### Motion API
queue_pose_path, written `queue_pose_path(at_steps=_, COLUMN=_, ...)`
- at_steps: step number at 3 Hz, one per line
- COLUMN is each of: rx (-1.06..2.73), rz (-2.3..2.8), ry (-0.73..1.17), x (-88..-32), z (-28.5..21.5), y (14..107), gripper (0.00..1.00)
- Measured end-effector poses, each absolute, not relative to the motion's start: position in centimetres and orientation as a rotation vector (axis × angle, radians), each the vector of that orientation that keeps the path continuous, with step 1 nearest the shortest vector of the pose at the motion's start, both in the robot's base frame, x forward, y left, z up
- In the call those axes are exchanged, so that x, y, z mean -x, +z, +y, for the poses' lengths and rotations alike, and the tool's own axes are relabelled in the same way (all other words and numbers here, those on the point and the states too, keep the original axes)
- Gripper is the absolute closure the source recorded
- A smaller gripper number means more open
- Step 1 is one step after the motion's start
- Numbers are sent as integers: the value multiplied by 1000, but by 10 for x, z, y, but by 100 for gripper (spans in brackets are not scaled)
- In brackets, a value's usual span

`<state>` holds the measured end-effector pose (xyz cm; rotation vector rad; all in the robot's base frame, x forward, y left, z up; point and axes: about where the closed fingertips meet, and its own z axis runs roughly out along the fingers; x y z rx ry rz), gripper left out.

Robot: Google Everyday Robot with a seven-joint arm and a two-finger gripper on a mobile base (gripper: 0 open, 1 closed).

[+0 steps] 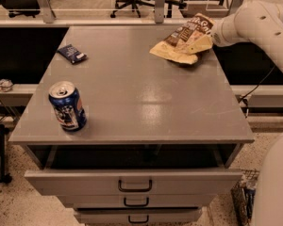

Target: Move brown chip bag near pepsi can

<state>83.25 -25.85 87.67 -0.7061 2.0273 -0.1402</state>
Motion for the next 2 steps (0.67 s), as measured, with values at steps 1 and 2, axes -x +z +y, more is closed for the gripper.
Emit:
queue_pose_path(at_steps=1, rx=662, rz=2028, ry=-116, x=-840, z=-258, y=875, gripper=40)
queue_pose_path(at_steps=2, rx=649, rz=2018, ry=-91, x=-837, z=-248, y=881, gripper=65)
